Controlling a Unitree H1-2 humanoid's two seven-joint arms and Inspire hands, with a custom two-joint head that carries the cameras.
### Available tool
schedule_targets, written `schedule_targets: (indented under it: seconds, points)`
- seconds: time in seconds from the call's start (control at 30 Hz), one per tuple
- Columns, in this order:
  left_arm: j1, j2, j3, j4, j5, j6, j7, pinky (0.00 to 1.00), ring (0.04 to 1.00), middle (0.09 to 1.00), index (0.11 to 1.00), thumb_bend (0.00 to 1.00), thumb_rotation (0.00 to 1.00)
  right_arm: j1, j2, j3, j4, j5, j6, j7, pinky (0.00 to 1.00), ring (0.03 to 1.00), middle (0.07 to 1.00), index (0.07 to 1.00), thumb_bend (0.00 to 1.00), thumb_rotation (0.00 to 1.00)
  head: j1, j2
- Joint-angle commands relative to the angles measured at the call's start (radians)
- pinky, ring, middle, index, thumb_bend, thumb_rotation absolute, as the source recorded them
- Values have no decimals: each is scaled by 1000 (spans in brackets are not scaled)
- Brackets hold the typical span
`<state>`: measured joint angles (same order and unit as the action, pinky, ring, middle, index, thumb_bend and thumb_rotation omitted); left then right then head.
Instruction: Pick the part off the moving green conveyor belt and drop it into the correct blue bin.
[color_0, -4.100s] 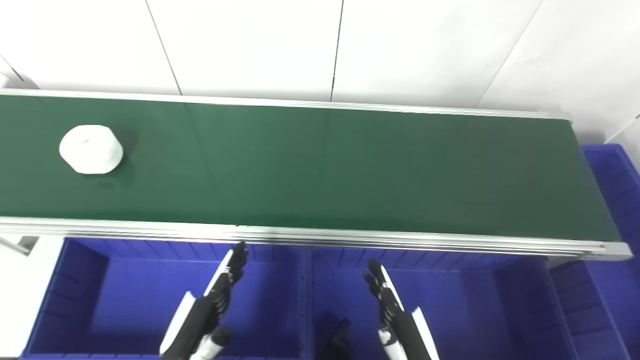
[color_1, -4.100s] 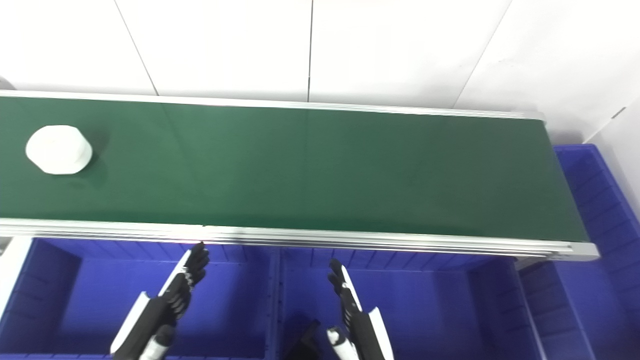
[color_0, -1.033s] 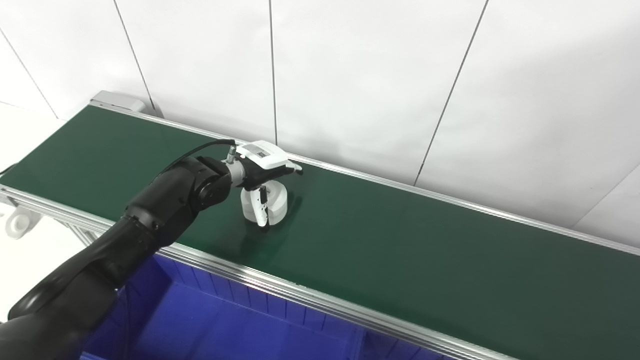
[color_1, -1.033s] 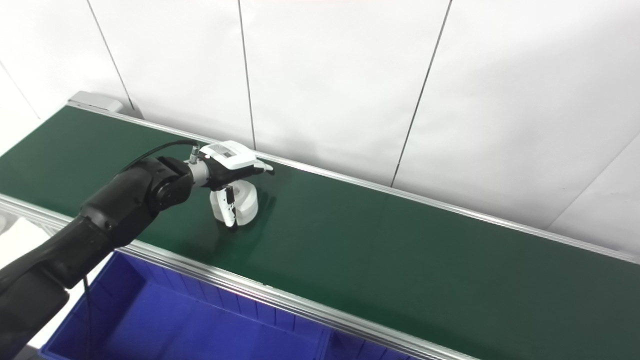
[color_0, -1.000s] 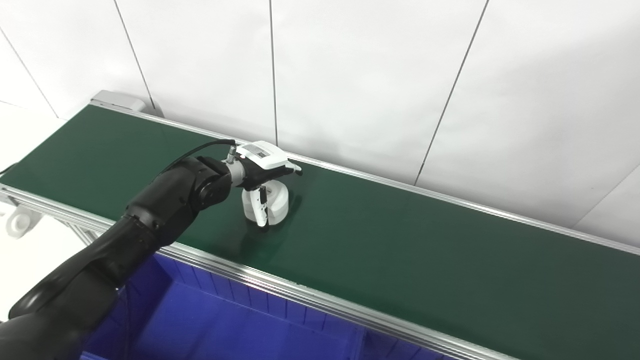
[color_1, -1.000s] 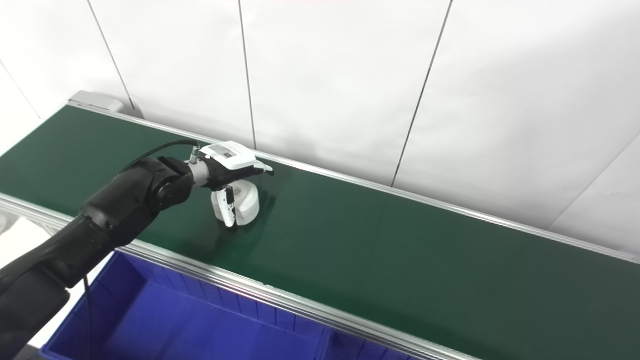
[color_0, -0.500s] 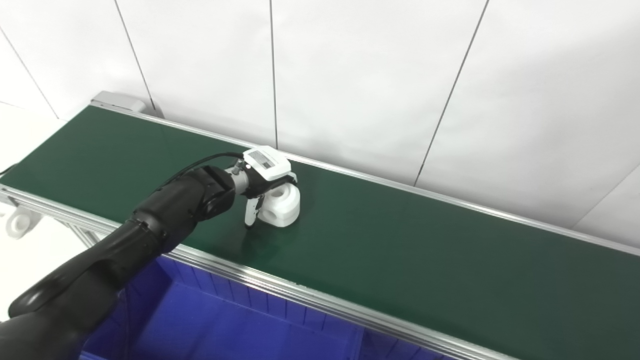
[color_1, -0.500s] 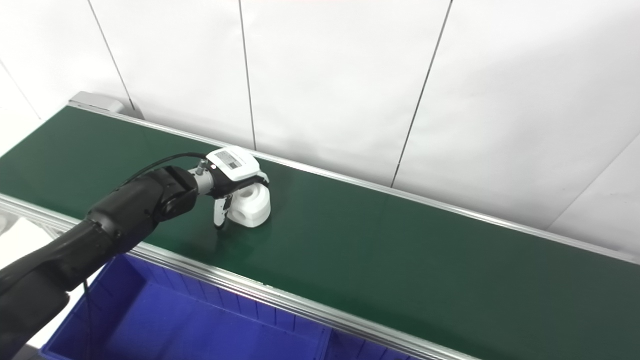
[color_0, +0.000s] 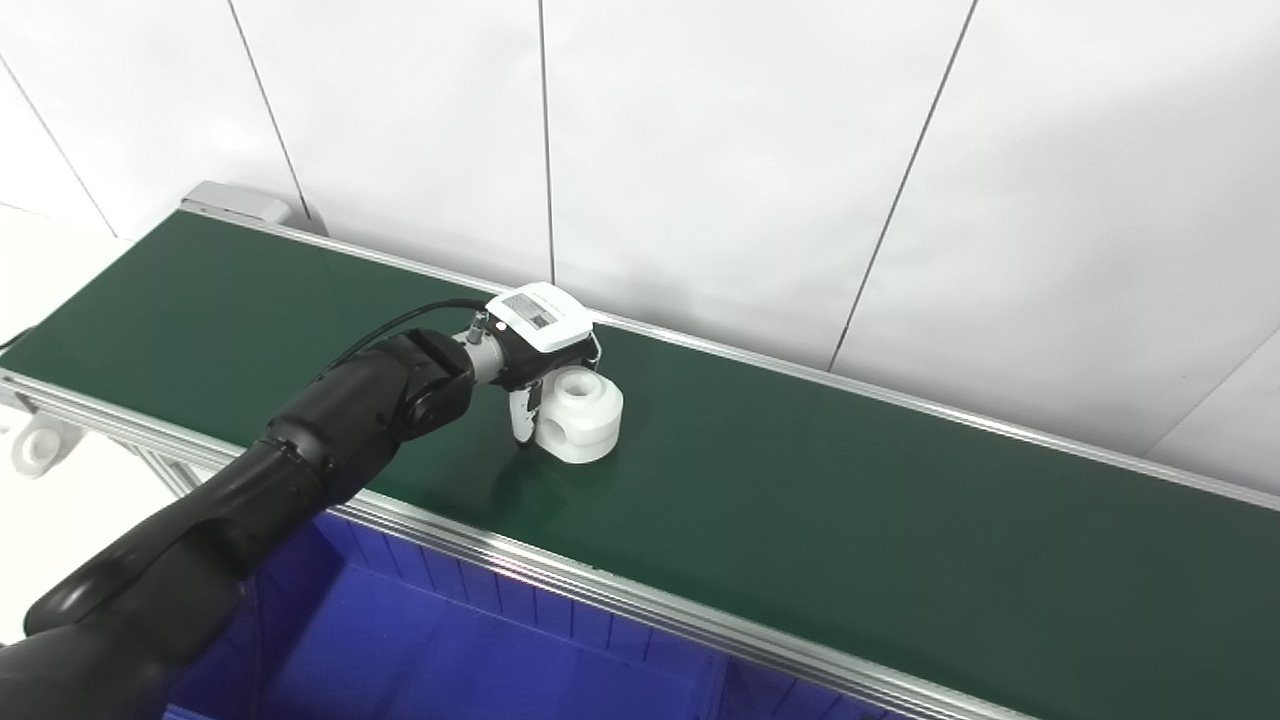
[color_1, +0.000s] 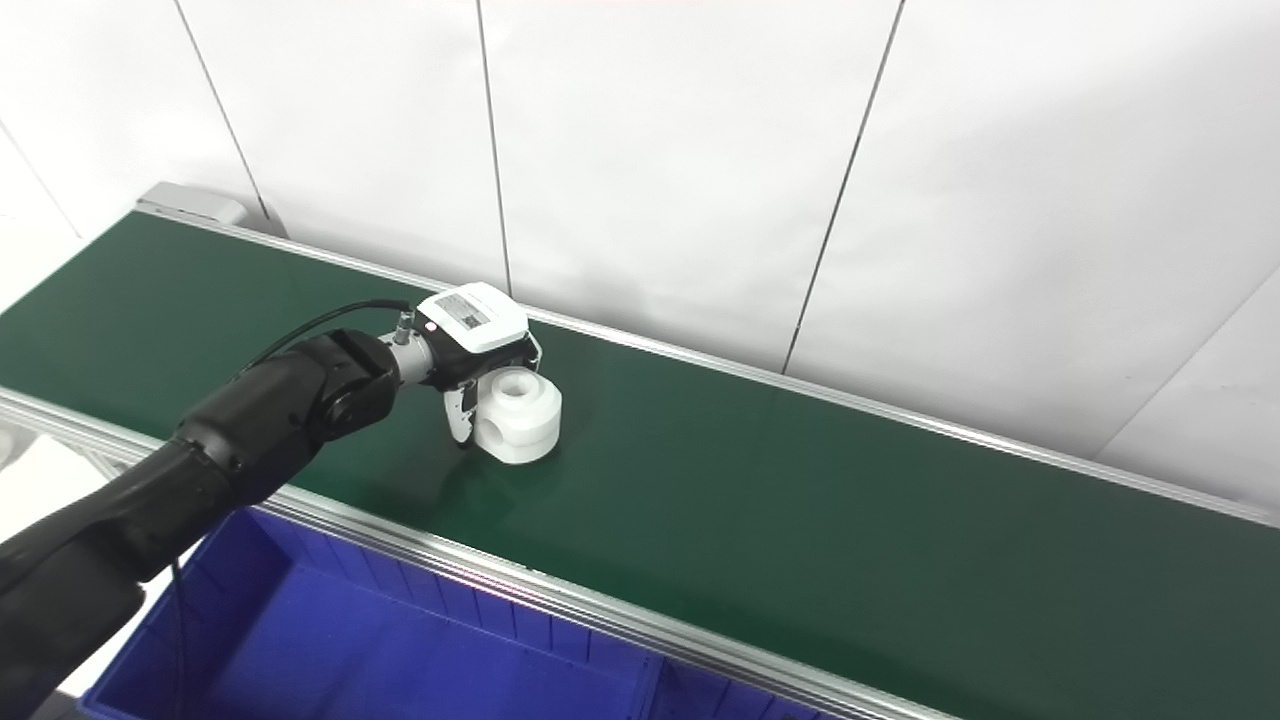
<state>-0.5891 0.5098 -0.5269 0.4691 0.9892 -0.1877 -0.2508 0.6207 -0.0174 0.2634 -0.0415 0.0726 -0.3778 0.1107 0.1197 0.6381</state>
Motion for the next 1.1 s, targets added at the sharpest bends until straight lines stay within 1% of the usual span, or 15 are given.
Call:
schedule_targets:
  seconds: [0.0, 0.2, 0.3, 0.43, 0.47, 0.6, 0.7, 0.73, 0.77, 0.8, 0.83, 0.87, 0.93, 1.03, 1.07]
  points:
    - [-23, 17, 23, -48, -24, 13, -6, 254, 332, 410, 513, 519, 0, 12, 3, 6, -35, 0, 4, 10, 997, 973, 1000, 1000, 952, 1000, 0, 0]
    - [14, 46, 76, -160, -79, 8, -33, 289, 361, 420, 511, 520, 0, 14, 5, 7, -42, 8, 15, 11, 999, 971, 1000, 1000, 951, 1000, 1, 5]
    - [58, 76, 129, -278, -142, 19, -81, 284, 358, 429, 506, 522, 0, 17, 5, 7, -51, 7, 25, 9, 1000, 971, 1000, 1000, 960, 1000, 9, 19]
    - [139, 119, 194, -480, -198, 76, -185, 289, 366, 444, 510, 522, 0, 18, 2, 8, -65, 16, 37, 13, 1000, 978, 1000, 1000, 966, 1000, 23, 36]
    - [153, 124, 205, -510, -207, 83, -202, 285, 359, 439, 512, 521, 0, 18, 1, 8, -68, 17, 39, 14, 1000, 979, 1000, 1000, 967, 1000, 23, 36]
    - [311, 175, 266, -707, -248, 80, -228, 268, 339, 422, 512, 519, 0, 19, -1, 6, -88, 13, 62, 11, 1000, 973, 1000, 1000, 973, 1000, 35, 56]
    - [396, 195, 288, -775, -245, 68, -231, 257, 321, 411, 511, 518, 0, 22, -2, 7, -95, 15, 71, 13, 1000, 973, 999, 1000, 967, 1000, 40, 60]
    - [441, 208, 297, -807, -237, 69, -236, 253, 315, 408, 511, 518, 0, 26, -1, 9, -101, 17, 74, 14, 1000, 972, 999, 1000, 965, 1000, 51, 73]
    - [472, 215, 305, -829, -230, 69, -242, 263, 339, 421, 511, 519, 0, 29, -1, 11, -105, 18, 77, 15, 1000, 973, 999, 1000, 955, 1000, 51, 73]
    - [519, 226, 317, -850, -220, 59, -234, 266, 351, 431, 511, 520, 0, 36, -1, 15, -114, 19, 83, 15, 1000, 974, 999, 1000, 947, 1000, 54, 87]
    - [550, 232, 326, -863, -213, 50, -228, 262, 346, 434, 512, 520, 0, 40, -1, 17, -120, 19, 87, 16, 1000, 975, 1000, 1000, 946, 1000, 54, 87]
    - [587, 235, 342, -867, -219, 46, -218, 258, 342, 437, 513, 520, 0, 46, -2, 20, -131, 19, 94, 17, 1000, 975, 1000, 1000, 945, 1000, 64, 108]
    - [645, 233, 373, -865, -230, 38, -198, 225, 304, 419, 510, 519, 0, 55, -6, 27, -157, 22, 111, 20, 1000, 977, 1000, 1000, 945, 1000, 84, 132]
    - [698, 220, 411, -889, -232, 69, -217, 192, 270, 404, 508, 517, 0, 63, -20, 31, -211, 31, 148, 28, 1000, 983, 1000, 1000, 932, 1000, 178, 206]
    - [713, 215, 422, -895, -230, 76, -218, 181, 260, 399, 506, 517, 0, 64, -25, 31, -229, 32, 162, 30, 1000, 987, 1000, 1000, 923, 1000, 188, 213]
